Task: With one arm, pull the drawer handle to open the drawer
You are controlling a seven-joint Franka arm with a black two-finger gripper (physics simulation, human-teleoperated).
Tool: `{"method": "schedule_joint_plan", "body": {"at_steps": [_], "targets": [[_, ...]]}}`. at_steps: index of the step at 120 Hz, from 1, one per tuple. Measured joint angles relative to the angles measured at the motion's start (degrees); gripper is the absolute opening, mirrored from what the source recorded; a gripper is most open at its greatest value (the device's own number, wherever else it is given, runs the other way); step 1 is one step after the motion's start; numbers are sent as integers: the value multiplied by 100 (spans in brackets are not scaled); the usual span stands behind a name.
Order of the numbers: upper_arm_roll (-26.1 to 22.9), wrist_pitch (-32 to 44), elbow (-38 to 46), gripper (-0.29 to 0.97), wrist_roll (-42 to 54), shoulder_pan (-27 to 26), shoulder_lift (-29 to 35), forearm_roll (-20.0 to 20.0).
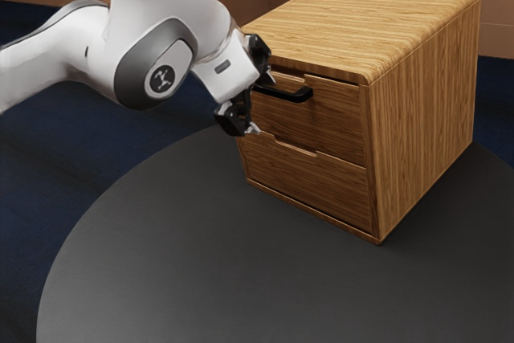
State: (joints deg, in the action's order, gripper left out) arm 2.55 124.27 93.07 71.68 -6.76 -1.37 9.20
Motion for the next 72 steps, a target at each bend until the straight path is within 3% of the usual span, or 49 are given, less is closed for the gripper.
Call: {"method": "schedule_joint_plan", "body": {"at_steps": [13,30,36,72], "targets": [[103,149,10,66,161,-141,-67,22],[143,241,30,66,331,187,-77,38],[156,265,44,70,382,168,-121,41],[169,188,128,69,614,165,-152,78]]}}
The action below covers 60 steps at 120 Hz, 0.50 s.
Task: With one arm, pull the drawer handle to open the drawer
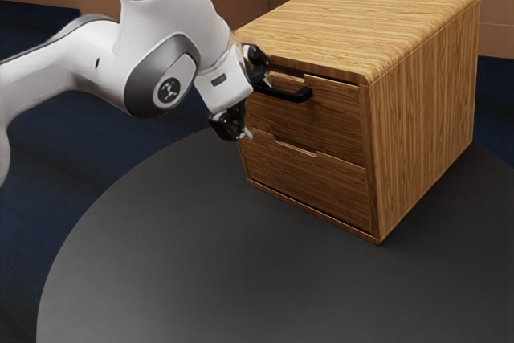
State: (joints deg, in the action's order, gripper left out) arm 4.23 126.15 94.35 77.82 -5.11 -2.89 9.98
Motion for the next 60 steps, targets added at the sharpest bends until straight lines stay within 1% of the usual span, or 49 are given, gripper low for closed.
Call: {"method": "schedule_joint_plan", "body": {"at_steps": [13,21,24,27,29,32,36,37,38,39,40,44,48,51,54,60], "targets": [[119,-156,234,68,60,-127,218,46],[140,-212,723,59,91,-152,740,71],[164,-220,1042,55,102,-162,1058,87],[182,-227,1362,54,113,-131,1374,113],[193,-227,1567,55,120,-110,1566,140],[195,-206,1974,63,129,-62,1912,159],[192,-168,2515,58,141,51,2394,181],[207,-161,2644,64,143,143,2528,264],[217,-155,2767,73,145,257,2667,316],[218,-165,2895,58,147,399,2832,304],[220,-176,3007,56,149,530,2994,291],[225,-278,3285,58,143,929,3615,245],[212,-509,3207,59,99,1150,4134,210],[163,-788,2886,60,25,1246,4387,176],[106,-1142,2455,61,-98,1304,4534,119],[66,-2016,1703,62,-526,1342,4660,-180]]}}
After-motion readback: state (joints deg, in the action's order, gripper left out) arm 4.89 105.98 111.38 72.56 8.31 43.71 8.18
